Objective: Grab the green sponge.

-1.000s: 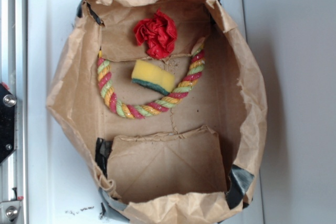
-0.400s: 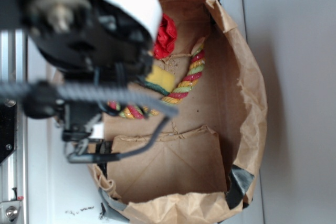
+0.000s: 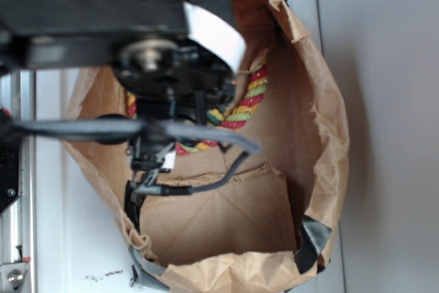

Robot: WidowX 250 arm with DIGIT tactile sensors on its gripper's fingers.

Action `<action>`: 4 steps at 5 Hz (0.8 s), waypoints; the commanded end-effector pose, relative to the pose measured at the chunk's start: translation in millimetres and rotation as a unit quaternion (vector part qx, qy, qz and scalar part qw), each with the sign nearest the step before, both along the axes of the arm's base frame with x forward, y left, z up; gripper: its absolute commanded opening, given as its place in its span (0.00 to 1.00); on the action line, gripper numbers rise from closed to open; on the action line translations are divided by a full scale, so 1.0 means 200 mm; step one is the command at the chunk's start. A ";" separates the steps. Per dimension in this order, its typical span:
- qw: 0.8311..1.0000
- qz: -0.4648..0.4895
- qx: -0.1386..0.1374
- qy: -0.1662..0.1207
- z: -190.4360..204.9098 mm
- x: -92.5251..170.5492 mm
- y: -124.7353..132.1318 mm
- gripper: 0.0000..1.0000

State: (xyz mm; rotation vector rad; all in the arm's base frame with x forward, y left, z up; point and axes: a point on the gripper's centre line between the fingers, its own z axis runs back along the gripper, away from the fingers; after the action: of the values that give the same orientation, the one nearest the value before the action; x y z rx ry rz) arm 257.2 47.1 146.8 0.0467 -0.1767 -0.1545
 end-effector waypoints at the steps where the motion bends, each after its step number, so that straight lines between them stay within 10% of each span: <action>1: 0.999 -0.018 0.008 -0.042 -0.02 0.05 0.10 1.00; 4: 0.999 -0.025 0.006 -0.028 -0.15 0.08 0.05 1.00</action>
State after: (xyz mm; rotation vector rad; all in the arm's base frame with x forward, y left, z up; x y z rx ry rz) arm 267.1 57.4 105.8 0.0478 -0.1997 -0.2069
